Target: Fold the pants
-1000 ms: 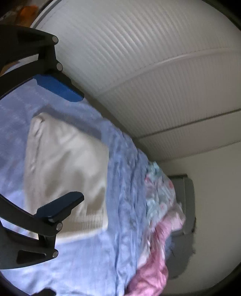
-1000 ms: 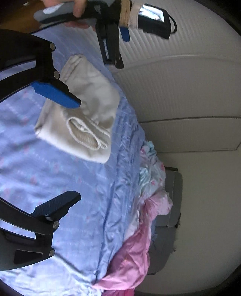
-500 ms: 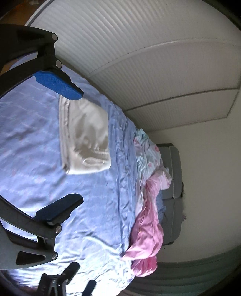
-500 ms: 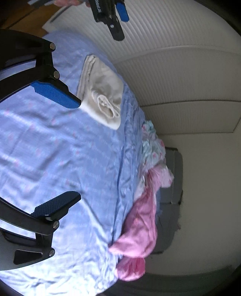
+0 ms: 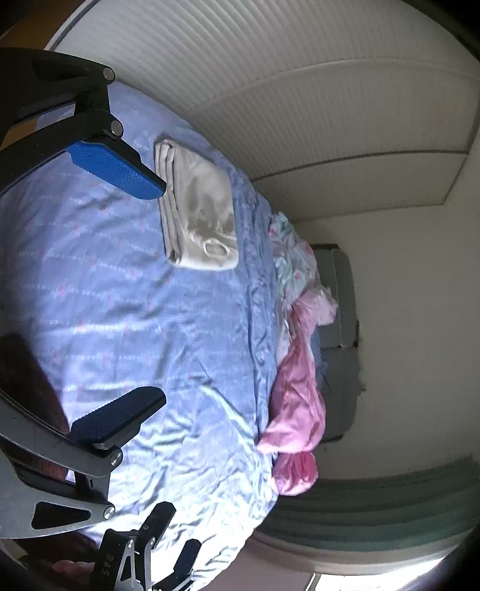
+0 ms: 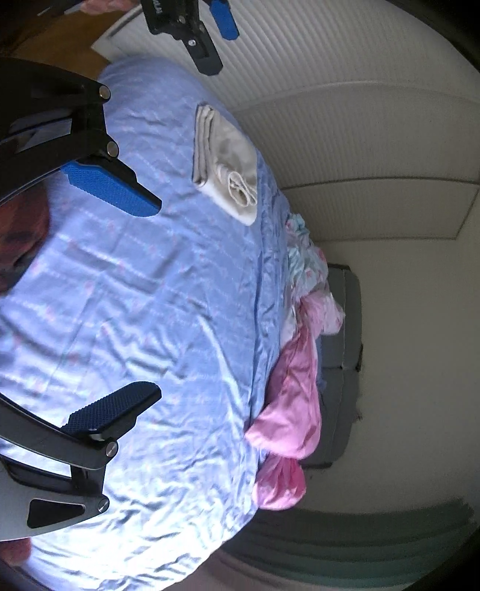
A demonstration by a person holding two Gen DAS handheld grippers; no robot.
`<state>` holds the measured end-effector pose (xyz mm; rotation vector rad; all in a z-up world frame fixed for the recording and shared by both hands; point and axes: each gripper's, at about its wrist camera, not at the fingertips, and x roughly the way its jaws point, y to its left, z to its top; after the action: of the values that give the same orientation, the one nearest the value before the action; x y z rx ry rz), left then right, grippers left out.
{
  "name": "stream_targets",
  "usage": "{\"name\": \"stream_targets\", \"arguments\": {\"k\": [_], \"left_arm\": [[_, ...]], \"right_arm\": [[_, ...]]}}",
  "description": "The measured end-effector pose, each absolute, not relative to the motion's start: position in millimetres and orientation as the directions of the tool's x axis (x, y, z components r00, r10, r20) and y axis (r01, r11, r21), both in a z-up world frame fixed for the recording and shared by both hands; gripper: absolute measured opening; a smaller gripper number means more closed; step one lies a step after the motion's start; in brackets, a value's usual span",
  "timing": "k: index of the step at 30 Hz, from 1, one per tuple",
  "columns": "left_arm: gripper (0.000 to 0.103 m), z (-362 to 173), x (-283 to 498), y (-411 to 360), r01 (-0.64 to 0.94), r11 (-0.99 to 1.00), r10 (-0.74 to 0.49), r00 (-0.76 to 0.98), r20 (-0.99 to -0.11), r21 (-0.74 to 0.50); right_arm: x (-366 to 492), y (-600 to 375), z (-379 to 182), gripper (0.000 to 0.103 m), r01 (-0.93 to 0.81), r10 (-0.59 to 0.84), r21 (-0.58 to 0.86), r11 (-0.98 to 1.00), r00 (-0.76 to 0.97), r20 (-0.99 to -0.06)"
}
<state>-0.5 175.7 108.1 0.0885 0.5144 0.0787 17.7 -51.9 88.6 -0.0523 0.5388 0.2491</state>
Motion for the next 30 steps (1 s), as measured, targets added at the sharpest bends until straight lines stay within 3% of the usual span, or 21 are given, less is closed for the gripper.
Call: {"name": "stream_targets", "arguments": {"k": [5, 30], "left_arm": [[0.103, 104, -18, 151, -0.009, 0.997, 0.047, 0.877, -0.478, 0.080], [0.103, 89, -41, 119, -0.039, 0.995, 0.077, 0.863, -0.500, 0.087]], "right_arm": [[-5, -78, 88, 0.092, -0.222, 0.201, 0.022, 0.975, 0.832, -0.517], [-36, -115, 80, 0.092, -0.201, 0.184, 0.023, 0.979, 0.837, -0.514]]}}
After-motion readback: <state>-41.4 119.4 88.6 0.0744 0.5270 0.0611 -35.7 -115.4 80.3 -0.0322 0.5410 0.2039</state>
